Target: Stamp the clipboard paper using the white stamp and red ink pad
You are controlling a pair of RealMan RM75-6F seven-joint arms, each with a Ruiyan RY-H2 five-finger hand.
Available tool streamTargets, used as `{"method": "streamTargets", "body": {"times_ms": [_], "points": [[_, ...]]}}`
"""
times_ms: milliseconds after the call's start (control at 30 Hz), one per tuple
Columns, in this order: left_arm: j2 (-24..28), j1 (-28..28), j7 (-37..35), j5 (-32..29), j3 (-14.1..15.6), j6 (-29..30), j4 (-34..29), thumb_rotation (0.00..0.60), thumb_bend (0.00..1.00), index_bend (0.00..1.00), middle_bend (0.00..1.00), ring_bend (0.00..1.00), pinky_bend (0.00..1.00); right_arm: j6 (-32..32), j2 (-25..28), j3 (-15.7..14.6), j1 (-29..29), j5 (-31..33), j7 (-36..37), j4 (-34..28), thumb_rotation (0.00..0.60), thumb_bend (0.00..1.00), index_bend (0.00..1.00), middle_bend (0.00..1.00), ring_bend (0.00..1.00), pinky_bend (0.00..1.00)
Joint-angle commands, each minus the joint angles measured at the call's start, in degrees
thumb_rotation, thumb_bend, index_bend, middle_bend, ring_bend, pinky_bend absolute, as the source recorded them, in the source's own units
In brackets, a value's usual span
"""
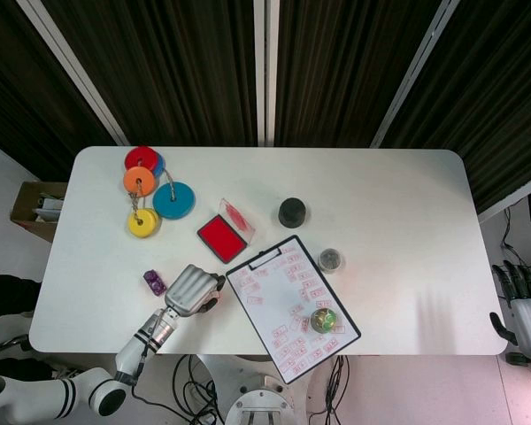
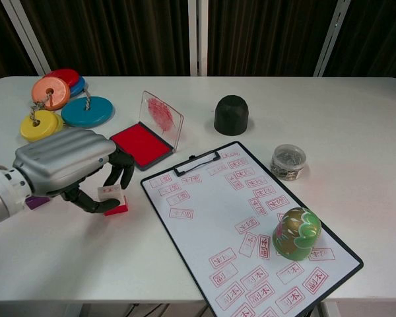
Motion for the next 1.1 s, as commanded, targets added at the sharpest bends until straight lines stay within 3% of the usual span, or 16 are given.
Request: {"method": "streamTargets", "body": {"times_ms": [33,433,767,900,1100], "points": [[0.2,-0.1,-2.1,-0.8,-0.5,-0.3,-0.6,0.600,0.35,0.61,0.65,0.94,1.00,0.1,0.0,0.0,0.0,-0.1,0.0,-0.1,0.600,0.27,0.00,0.00,0.00,0.00],[2.9,-0.6,-10.6,-1.0,-2.3,0.2,-3.3,0.600,0.36,0.64,0.68,0.95,1.00,0.1,0.0,0.0,0.0,-0.2,-0.4,-0.3,0.600,0.27,0.00,0.00,0.00,0.00],[4.5,-2.0,-19.3,-0.7,-5.6,1.4,-3.4,0.600,0.38,0.65,0.70,0.97,1.00,-0.4,0.2,0.0,0.3,0.0,-0.9,-0.8,0.600,0.27,0.00,0.00,0.00,0.00],[3.7,-4.2,-23.6,-2.7,-8.3,-1.0,-0.2,0.600,0.38,0.66,0.71,0.99,1.00,0.0,0.4,0.0,0.3,-0.3,-1.4,-1.5,0.600,0.27,0.00,0.00,0.00,0.00],[0.9,-8.7,-24.4,-9.2,-13.9,-5.8,5.2,0.600,0.38,0.67,0.71,1.00,1.00,0.6,1.2,0.4,0.1,0.1,-2.1,-2.8,0.600,0.27,0.00,0.00,0.00,0.00]]}}
